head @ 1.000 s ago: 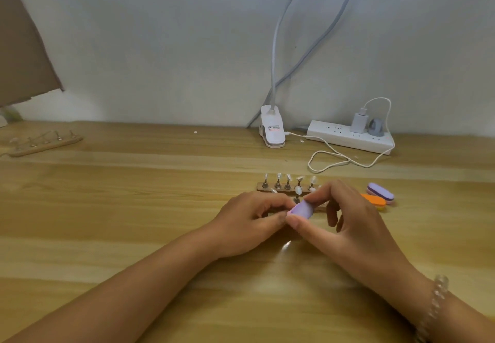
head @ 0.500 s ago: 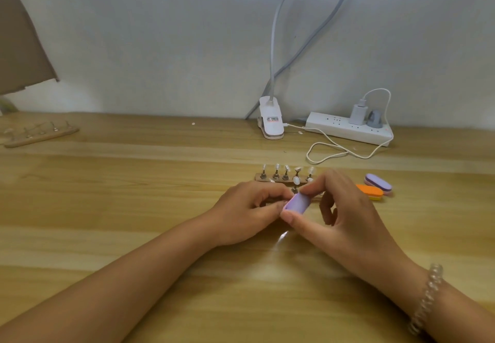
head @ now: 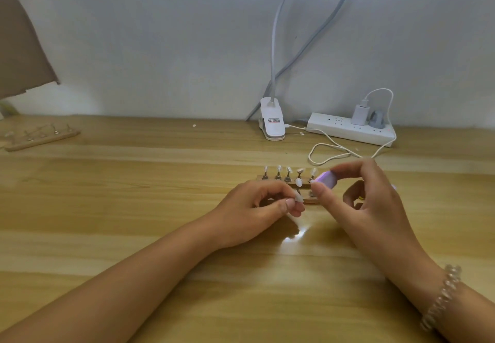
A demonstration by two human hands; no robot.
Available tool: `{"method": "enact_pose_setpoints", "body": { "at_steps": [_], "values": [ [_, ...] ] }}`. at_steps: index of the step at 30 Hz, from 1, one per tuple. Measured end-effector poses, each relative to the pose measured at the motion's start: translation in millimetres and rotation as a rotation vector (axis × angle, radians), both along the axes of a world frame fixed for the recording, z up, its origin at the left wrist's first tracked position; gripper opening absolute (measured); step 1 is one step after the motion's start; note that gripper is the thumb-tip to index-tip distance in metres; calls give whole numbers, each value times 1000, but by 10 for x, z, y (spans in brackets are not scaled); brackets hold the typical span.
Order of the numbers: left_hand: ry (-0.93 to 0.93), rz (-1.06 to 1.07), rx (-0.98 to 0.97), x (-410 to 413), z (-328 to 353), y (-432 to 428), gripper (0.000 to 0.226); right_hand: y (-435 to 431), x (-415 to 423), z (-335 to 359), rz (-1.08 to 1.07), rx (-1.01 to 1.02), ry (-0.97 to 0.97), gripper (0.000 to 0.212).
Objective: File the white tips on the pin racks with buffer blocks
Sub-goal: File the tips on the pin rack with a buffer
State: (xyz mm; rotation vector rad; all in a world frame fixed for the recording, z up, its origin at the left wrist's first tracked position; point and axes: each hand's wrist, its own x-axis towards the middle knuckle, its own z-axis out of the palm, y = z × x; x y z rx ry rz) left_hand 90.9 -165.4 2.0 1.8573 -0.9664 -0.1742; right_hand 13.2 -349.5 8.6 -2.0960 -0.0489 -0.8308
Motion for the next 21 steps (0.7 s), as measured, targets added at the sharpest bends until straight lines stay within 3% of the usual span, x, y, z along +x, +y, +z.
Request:
{"method": "enact_pose_setpoints", "body": {
  "at_steps": [2,7,10,14,18,21],
  "values": [
    [3,6,-14,-6,-7,-6,14,26,-26,-5,46,49,-1,36],
    [-2,29,-19,-8,-3,-24,10,119,-73,-3,96,-262,37,39],
    [-1,38,-14,-21,3,-21,13,85,-54,14,39,-193,53,39],
    [-27,30,66,-19,-4,-13,15,149,-87,-14,140,-317,44,40],
    [-23,26,58,-26,10,-20,12,82,-27,11,54,-153,62,46],
    [-37,18,77,-25,16,-11,14,108,-33,10,61,-197,38,44]
  ]
}}
